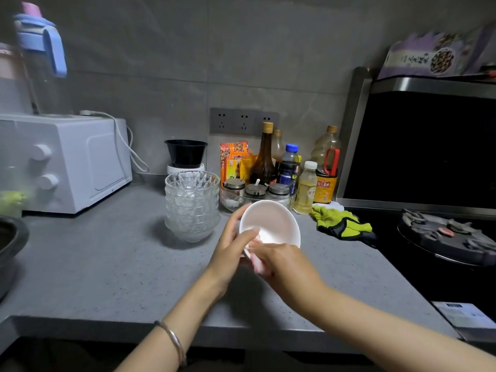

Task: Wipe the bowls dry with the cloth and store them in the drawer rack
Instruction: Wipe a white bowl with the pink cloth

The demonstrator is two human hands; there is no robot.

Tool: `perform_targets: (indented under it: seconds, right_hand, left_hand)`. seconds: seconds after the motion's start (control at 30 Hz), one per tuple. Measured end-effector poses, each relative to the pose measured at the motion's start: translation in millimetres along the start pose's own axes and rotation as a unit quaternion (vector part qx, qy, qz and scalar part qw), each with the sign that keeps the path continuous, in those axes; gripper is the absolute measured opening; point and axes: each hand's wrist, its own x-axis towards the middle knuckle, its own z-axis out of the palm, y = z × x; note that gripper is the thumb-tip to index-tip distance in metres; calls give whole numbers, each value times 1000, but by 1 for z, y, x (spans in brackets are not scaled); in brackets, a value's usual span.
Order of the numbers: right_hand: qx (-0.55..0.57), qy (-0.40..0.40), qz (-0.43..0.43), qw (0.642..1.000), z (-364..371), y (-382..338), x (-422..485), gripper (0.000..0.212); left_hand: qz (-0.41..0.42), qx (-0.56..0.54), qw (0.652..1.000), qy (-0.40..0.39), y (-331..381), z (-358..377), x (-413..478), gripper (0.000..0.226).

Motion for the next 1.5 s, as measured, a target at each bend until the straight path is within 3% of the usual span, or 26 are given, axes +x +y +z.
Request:
perform_targets:
  seconds: [0.1, 0.17, 0.23, 0.3, 0.37, 0.43, 0.53, 0.6, 0.67, 0.77, 0.83, 0.93, 1.0, 1.1, 1.17, 1.27, 1.33, 1.4, 1.5]
  right_hand:
    - [34, -15, -41, 998, -5, 9, -4, 17]
    - [-71, -44, -148, 985, -10, 27, -3, 22]
    - [-156, -91, -185, 966, -25, 38, 1, 40]
    - [-194, -145, -167, 956, -31, 36, 5, 44]
    - [-216, -163, -116, 956, -26, 31, 6, 45]
    - [-208, -115, -83, 968, -21, 20, 5, 39]
    - [-85, -90, 38, 992, -9, 1, 10, 30]
    - [19, -61, 52, 997, 1, -4, 7, 25]
    - [60, -76, -2, 995, 4, 2, 0, 20]
    - [-50, -81, -141, 985, -9, 27, -1, 18]
    - [-124, -74, -176, 974, -23, 36, 3, 18]
    - [-213, -171, -134, 953, -28, 29, 9, 45]
    - [-200, -215, -52, 954, -23, 13, 8, 43]
    - [-69, -70, 32, 995, -15, -9, 5, 22]
    - [25, -38, 63, 997, -14, -16, 2, 13]
    - [51, -85, -15, 995, -19, -7, -6, 9]
    - [-90, -88, -135, 983, -22, 19, -10, 16]
    - [-221, -123, -228, 940, -35, 41, -4, 36]
    - [-293, -149, -294, 898, -58, 52, 9, 49]
  left_hand:
    - [-8, 20, 999, 34, 3, -3, 0, 19]
    - [-53, 38, 997, 30, 7, -14, 4, 12]
    - [-114, 44, 993, -2, 10, -21, 7, 31]
    - [-160, 24, 987, -14, 12, -23, 7, 58]
    - [-144, 10, 989, 0, 12, -21, 5, 43]
    - [-114, -11, 993, 11, 9, -18, 3, 33]
    - [-47, -18, 998, 27, 0, -8, -2, 38]
    - [-18, -5, 998, 60, -3, -2, -4, 24]
    - [-25, 16, 996, 81, 3, -3, -4, 22]
    - [-86, 47, 995, 31, 14, -16, -2, 21]
    - [-136, 56, 989, -11, 20, -22, -1, 25]
    - [-146, 37, 989, 0, 19, -20, 0, 36]
    - [-104, 27, 994, 18, 15, -15, -1, 28]
    - [-42, 7, 999, 21, 4, -4, -7, 30]
    - [-8, 22, 999, 43, 0, 2, -9, 24]
    - [-12, 37, 997, 69, 2, -5, -7, 22]
    - [-33, 46, 998, 29, 6, -16, -4, 24]
    - [-76, 56, 994, -54, 11, -23, -1, 35]
    - [-152, 53, 979, -124, 22, -20, 1, 39]
